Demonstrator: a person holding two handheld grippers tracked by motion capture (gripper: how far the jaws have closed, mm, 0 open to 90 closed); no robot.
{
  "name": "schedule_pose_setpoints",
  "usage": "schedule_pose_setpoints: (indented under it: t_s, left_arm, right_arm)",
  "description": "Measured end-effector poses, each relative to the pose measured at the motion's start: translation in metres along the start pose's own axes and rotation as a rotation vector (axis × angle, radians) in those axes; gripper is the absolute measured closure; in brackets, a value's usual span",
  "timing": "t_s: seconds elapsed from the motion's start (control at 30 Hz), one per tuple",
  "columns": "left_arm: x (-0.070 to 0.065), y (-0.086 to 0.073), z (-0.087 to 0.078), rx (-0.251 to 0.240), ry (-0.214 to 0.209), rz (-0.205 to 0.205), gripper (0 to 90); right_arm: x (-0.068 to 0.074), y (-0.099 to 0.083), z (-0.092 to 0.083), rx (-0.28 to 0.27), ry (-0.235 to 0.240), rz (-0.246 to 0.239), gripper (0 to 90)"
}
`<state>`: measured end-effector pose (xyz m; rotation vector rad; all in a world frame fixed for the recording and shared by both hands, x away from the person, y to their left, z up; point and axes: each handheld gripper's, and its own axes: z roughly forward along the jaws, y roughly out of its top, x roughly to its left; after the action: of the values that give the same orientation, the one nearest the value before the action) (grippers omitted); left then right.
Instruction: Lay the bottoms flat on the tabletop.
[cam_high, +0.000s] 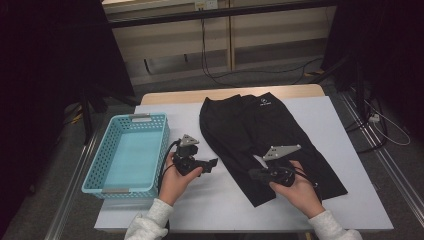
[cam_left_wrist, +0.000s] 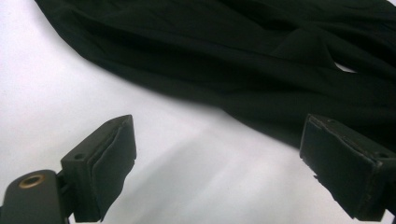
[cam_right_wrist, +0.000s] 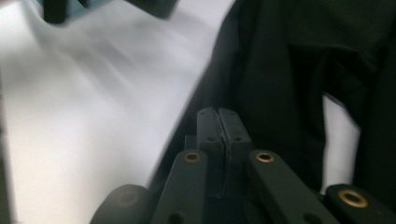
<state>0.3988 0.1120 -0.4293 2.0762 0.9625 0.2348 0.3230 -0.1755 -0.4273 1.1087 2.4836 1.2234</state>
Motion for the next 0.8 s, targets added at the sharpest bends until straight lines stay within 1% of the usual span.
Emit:
schedule_pose_setpoints:
  t_s: [0.03,0.1,0.13,0.17,0.23,0.3,0.37,0.43,0.5,0.53,0.57,0.6,0.63,0.73,0.8]
  left_arm:
    - [0.000,0.000,0.000,0.002,-0.002,0.001,10.9]
    - [0.000,0.000,0.000,0.001,-0.001,0.001,10.9]
    - [0.000,0.000,-0.001,0.000,0.000,0.000,10.9]
    - [0.000,0.000,-0.001,-0.003,0.003,-0.001,10.9]
    - [0.001,0.000,-0.001,0.000,0.003,0.000,10.9]
    - [0.000,0.000,0.000,0.000,0.002,-0.001,10.9]
    - [0.000,0.000,0.000,0.001,0.001,0.002,10.9]
    - [0.000,0.000,0.000,-0.001,0.001,0.002,10.8]
    - [0.000,0.000,-0.001,-0.002,0.005,-0.002,10.9]
    - [0.001,0.000,-0.001,0.002,0.004,0.000,10.9]
    - [0.000,0.000,-0.001,0.001,0.004,0.000,10.9]
    - [0.000,0.000,0.000,-0.001,0.003,0.000,10.9]
    - [0.000,0.000,0.000,0.001,0.001,0.001,10.9]
    - [0.001,0.000,0.000,0.000,0.003,0.001,10.9]
    - [0.002,0.000,-0.001,-0.003,0.003,-0.004,10.9]
  right_arm:
    - [0.001,0.000,0.001,0.015,-0.016,-0.014,89.6]
    - [0.000,0.000,0.001,0.018,-0.018,-0.005,89.7]
    - [-0.001,0.000,0.001,0.016,-0.035,-0.006,89.7]
    - [-0.003,-0.001,0.000,0.008,-0.056,0.004,89.7]
    - [-0.009,-0.003,0.000,0.013,-0.098,0.025,89.0]
    - [-0.012,-0.007,0.004,0.037,-0.113,0.024,87.2]
    - [-0.012,-0.010,0.009,0.060,-0.118,0.012,85.6]
    - [-0.011,-0.010,0.013,0.069,-0.127,0.006,80.7]
    - [-0.010,-0.011,0.014,0.084,-0.157,-0.018,82.0]
    - [-0.010,-0.011,0.014,0.084,-0.162,-0.023,87.9]
    - [-0.010,-0.010,0.014,0.083,-0.149,-0.025,89.3]
    - [-0.009,-0.009,0.013,0.091,-0.135,-0.013,89.6]
    - [-0.009,-0.009,0.013,0.092,-0.133,-0.013,89.8]
    - [-0.007,-0.008,0.013,0.097,-0.148,-0.025,89.8]
    - [-0.006,-0.007,0.013,0.091,-0.132,-0.026,89.9]
